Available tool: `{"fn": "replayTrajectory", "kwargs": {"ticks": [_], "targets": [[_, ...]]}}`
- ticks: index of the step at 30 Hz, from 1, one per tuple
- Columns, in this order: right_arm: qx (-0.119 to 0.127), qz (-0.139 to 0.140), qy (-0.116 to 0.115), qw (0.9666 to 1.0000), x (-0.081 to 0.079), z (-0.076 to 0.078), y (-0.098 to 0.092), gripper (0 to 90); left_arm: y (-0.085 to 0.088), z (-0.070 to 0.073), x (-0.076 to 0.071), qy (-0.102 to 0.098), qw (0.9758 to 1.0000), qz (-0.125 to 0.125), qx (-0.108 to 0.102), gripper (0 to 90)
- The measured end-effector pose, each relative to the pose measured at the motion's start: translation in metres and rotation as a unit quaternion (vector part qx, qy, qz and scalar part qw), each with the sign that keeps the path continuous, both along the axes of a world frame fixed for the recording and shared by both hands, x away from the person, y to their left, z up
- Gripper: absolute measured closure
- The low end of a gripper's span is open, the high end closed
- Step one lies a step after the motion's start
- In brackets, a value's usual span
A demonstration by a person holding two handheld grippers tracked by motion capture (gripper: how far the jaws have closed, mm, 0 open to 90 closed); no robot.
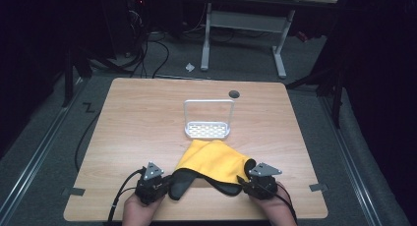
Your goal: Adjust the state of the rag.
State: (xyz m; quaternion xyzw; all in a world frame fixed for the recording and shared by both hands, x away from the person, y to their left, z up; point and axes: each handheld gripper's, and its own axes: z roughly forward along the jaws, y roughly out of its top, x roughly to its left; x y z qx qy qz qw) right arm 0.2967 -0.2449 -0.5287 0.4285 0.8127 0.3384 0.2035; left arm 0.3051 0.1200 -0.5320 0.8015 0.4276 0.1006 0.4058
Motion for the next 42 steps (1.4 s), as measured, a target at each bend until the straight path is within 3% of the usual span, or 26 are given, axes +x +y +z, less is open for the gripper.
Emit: {"fn": "replayTrajectory", "kwargs": {"ticks": [5, 13, 17, 21, 26, 31, 35, 37, 39, 42], "targets": [[-0.023, 0.033, -0.016, 0.9991, 0.005, 0.005, 0.014, 83.8, 0.016, 0.003, -0.009, -0.008, 0.9997, 0.024, 0.007, 80.6], [-0.024, 0.061, -0.046, 0.9968, 0.009, 0.016, 0.035, 85.4, 0.056, 0.016, -0.021, -0.018, 0.9971, 0.072, -0.019, 80.8], [-0.016, 0.059, -0.057, 0.9965, 0.01, 0.021, 0.036, 85.3, 0.063, 0.024, -0.026, -0.029, 0.9963, 0.078, -0.024, 80.7], [-0.005, 0.047, -0.077, 0.9959, 0.009, 0.03, 0.03, 85.7, 0.069, 0.039, -0.027, -0.053, 0.9946, 0.081, -0.036, 80.5], [0.002, 0.028, -0.086, 0.9959, 0.006, 0.034, 0.017, 86.0, 0.065, 0.044, -0.021, -0.059, 0.9949, 0.072, -0.038, 80.2], [0.007, -0.006, -0.098, 0.9951, 0.003, 0.04, -0.005, 86.3, 0.045, 0.052, -0.01, -0.08, 0.9957, 0.041, -0.022, 79.1], [0.015, -0.034, -0.105, 0.9938, 0.011, 0.045, -0.019, 86.3, 0.03, 0.054, 0.009, -0.084, 0.9961, 0.023, -0.012, 77.1], [0.011, -0.048, -0.097, 0.9941, 0.021, 0.041, -0.022, 86.3, 0.025, 0.048, 0.023, -0.076, 0.9969, 0.022, -0.004, 75.6], [0.006, -0.06, -0.083, 0.9948, 0.034, 0.035, -0.025, 86.3, 0.022, 0.038, 0.036, -0.058, 0.998, 0.023, -0.008, 71.7], [-0.006, -0.073, -0.063, 0.9953, 0.053, 0.025, -0.027, 86.1, 0.021, 0.025, 0.041, -0.037, 0.9991, 0.019, -0.011, 61.7]]}}
